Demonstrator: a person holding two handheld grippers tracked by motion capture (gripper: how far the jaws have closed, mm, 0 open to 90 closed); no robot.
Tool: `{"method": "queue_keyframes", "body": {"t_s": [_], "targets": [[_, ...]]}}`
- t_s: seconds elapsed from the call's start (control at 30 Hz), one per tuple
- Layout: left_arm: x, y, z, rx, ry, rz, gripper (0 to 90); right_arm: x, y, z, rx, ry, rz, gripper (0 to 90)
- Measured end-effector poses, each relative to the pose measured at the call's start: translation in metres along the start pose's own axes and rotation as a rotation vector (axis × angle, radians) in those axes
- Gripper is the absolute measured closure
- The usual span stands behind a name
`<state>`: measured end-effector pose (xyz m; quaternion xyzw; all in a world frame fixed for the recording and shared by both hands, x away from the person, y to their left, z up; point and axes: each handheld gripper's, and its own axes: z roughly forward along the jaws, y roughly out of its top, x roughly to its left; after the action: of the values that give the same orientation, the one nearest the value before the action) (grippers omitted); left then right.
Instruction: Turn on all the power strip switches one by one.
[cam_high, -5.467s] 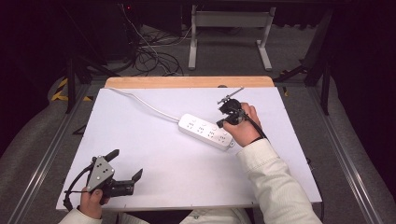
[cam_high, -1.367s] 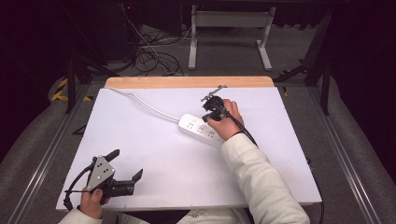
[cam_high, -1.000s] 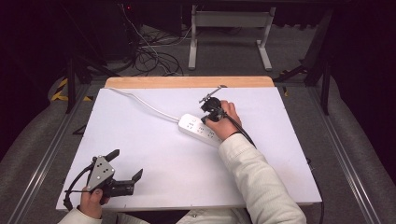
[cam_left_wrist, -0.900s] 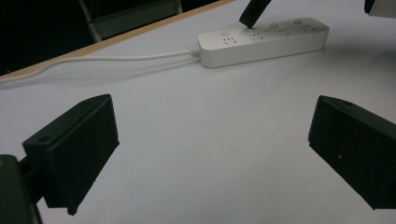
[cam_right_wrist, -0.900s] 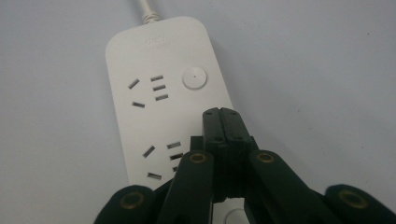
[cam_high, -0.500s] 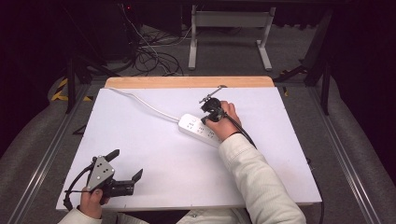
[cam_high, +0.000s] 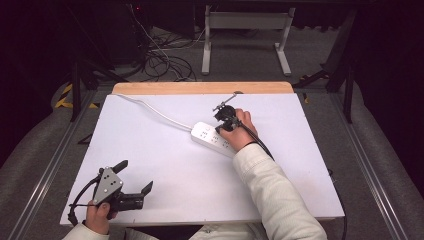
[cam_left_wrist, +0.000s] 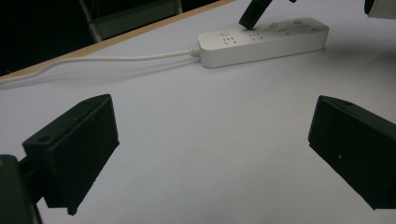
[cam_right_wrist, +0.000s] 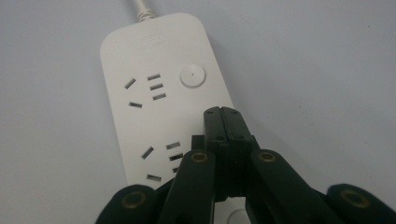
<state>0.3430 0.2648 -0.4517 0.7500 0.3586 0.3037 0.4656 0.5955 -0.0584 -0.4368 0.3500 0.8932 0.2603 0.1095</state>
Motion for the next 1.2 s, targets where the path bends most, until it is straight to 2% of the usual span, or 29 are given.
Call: {"method": "queue_keyframes", "body": {"t_s": [0.2,0.43,0.6,0.67,0.8,1.2], "targets": [[0.0,0.0,0.0,-0.001,-0.001,-0.001,2.0,0.001,0.0,0.001,0.001,-0.008,-0.001,90.0],[0.0,0.0,-0.001,-0.003,0.004,0.001,1.9,0.0,-0.002,0.002,-0.003,0.001,0.02,90.0],[0.0,0.0,-0.001,-0.002,0.002,0.002,1.9,0.002,0.0,0.001,0.005,-0.012,0.007,90.0],[0.0,0.0,0.0,-0.004,-0.001,-0.004,2.0,0.002,0.001,-0.003,-0.02,-0.021,-0.005,90.0],[0.001,0.0,0.001,0.001,-0.001,0.003,1.9,0.005,0.005,-0.017,-0.117,0.023,-0.006,90.0],[0.0,0.0,0.001,0.001,0.0,0.0,2.0,0.008,0.01,-0.023,-0.134,0.01,-0.024,90.0]]}}
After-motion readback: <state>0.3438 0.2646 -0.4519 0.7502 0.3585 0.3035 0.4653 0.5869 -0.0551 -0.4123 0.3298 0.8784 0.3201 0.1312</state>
